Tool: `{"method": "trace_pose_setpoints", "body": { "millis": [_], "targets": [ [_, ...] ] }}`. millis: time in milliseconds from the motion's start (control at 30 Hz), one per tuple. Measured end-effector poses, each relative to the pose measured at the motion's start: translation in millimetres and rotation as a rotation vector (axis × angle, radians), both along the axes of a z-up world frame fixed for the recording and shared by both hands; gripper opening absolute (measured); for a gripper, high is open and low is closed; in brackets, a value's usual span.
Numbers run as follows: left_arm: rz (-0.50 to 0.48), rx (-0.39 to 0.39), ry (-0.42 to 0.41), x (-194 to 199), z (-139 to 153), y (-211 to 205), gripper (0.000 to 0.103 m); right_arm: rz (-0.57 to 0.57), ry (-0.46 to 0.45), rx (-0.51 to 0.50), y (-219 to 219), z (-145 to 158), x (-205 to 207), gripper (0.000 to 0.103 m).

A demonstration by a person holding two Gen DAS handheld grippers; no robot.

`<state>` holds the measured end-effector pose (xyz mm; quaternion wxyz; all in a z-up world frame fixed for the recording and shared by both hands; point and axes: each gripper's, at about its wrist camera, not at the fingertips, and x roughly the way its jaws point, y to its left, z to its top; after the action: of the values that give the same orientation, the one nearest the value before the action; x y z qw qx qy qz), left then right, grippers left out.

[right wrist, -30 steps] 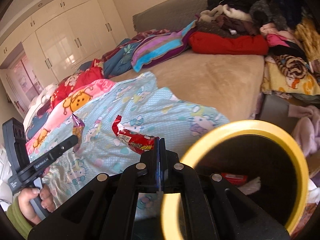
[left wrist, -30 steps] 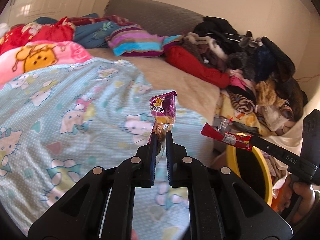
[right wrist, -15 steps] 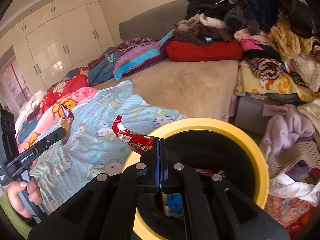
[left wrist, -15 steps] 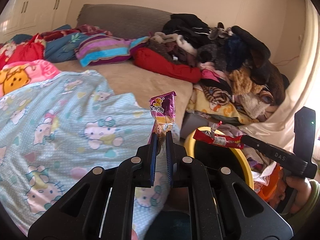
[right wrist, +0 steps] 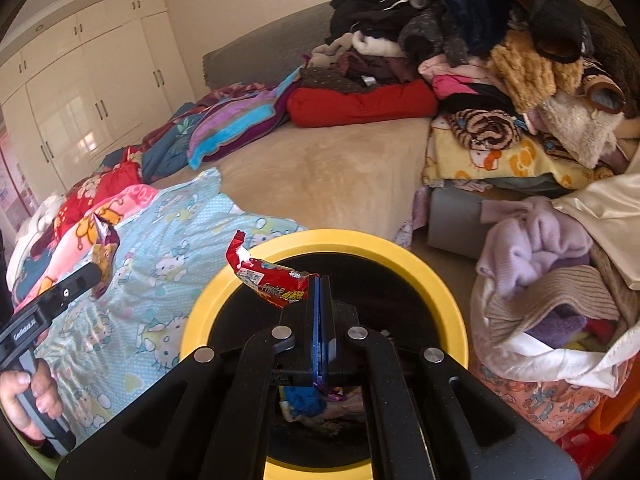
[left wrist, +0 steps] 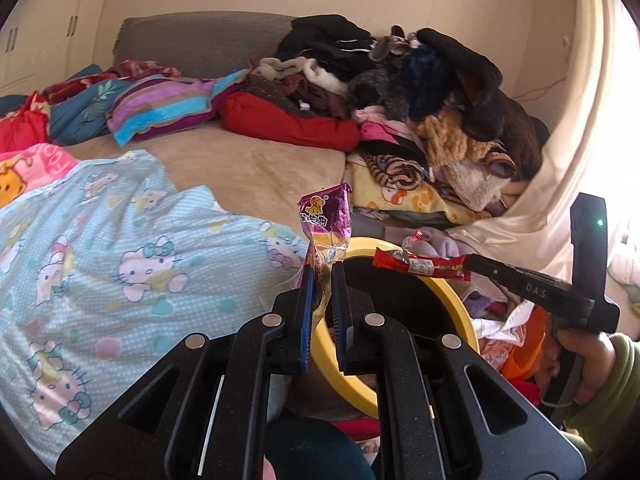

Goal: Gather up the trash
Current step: 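Carry both wrappers over the yellow-rimmed bin with both tools, then open both tools to drop the wrappers into the bin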

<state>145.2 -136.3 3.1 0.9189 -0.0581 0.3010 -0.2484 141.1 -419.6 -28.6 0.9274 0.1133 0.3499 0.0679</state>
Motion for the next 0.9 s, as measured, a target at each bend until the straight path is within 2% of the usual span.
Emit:
{"method": "trace_pose_setpoints", "body": {
  "millis": [433, 900],
  "targets": [
    [-0.104, 0.035, -0.009, -13.1, -1.3, -40.3, 0.005, -0.072, -0.018, -0.017, -28.2, 3.1, -13.2, 0.001],
    [-0.195, 0.082, 0.013, -19.5, -16.4, -82.3, 0.005, -0.153, -0.026, -0.025, -52.3, -5.9, -19.5, 0.001]
  ]
}}
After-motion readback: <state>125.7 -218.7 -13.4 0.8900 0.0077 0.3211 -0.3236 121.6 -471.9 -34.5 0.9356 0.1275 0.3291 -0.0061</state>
